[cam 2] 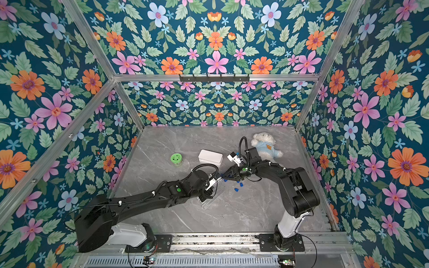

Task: Remove stoppers from test tubes
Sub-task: Open the stopper on the test tube.

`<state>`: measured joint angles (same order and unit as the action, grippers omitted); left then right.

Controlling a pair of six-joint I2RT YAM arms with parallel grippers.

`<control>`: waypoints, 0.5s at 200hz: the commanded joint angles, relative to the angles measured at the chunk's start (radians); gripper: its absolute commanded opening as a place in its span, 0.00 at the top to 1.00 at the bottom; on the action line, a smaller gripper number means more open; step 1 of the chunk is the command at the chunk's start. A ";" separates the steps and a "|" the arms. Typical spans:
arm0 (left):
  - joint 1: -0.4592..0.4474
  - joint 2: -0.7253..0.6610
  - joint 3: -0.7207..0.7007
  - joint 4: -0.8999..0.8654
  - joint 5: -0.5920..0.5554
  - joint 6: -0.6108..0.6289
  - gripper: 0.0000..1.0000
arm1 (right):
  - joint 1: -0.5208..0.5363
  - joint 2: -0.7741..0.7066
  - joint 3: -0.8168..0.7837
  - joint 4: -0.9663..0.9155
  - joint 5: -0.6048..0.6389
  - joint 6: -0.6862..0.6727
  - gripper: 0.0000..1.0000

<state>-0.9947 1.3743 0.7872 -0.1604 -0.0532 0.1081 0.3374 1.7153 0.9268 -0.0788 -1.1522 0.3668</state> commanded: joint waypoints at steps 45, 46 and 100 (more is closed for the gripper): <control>0.000 0.002 0.004 0.013 0.002 0.011 1.00 | 0.002 0.003 0.007 -0.004 -0.003 -0.016 0.87; -0.001 0.002 0.004 0.013 0.001 0.011 1.00 | 0.003 0.003 0.007 -0.005 -0.003 -0.016 0.87; -0.001 0.002 0.003 0.010 -0.004 0.010 1.00 | 0.002 -0.008 0.013 -0.031 0.008 -0.034 1.00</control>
<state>-0.9947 1.3769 0.7868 -0.1661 -0.0540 0.1108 0.3382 1.7176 0.9344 -0.0963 -1.1370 0.3584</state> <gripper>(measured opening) 0.168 0.066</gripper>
